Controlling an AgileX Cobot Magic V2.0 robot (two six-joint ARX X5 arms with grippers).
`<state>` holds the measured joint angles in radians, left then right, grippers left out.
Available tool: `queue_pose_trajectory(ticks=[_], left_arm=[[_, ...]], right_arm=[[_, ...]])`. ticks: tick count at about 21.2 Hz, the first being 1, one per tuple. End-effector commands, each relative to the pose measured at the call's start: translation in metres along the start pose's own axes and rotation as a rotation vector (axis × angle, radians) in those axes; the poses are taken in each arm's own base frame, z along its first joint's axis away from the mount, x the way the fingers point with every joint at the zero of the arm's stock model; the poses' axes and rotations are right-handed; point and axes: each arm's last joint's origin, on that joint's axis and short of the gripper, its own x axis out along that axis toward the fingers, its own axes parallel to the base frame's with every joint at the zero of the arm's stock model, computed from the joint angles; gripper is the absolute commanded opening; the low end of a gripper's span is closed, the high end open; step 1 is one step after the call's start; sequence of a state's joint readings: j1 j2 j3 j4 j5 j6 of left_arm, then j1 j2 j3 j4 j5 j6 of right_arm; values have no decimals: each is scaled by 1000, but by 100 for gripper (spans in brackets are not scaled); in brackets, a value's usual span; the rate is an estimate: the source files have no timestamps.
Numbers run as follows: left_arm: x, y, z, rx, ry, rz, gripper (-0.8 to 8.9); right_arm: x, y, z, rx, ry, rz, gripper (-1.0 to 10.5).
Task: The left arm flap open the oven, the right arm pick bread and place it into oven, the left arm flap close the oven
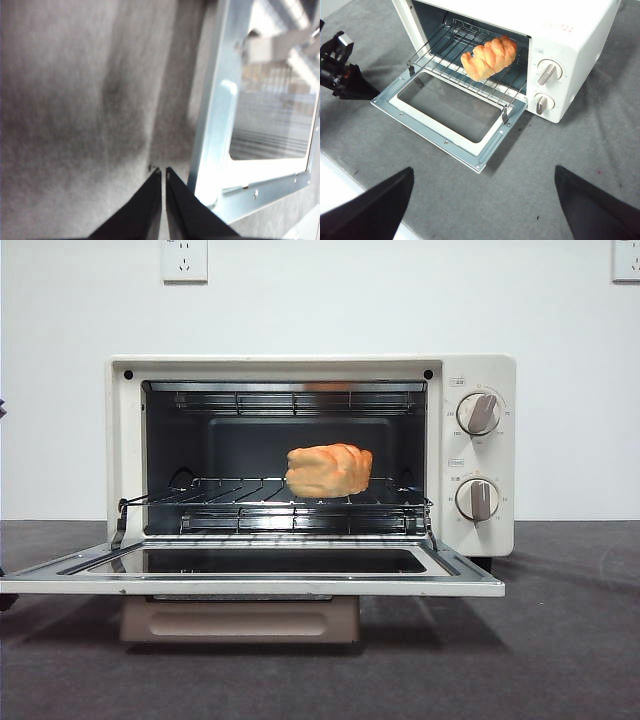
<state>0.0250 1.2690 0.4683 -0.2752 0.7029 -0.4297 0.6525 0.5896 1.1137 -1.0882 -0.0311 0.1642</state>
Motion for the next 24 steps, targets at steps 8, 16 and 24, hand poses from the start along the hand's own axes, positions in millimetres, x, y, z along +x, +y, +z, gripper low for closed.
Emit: queue_pose_trajectory(ticks=[8,16,24], left_arm=[[7,-4,-7,11,68,0,14],[9,-7,-8,21,86,-24,14],[8,-17,2,-2,65,-184,14]], right_arm=[[-2,1,4,-8,-26,12,449],[-2,1,4,-8,-26,12,449],[-2,1,4,-8,-26,15,449]])
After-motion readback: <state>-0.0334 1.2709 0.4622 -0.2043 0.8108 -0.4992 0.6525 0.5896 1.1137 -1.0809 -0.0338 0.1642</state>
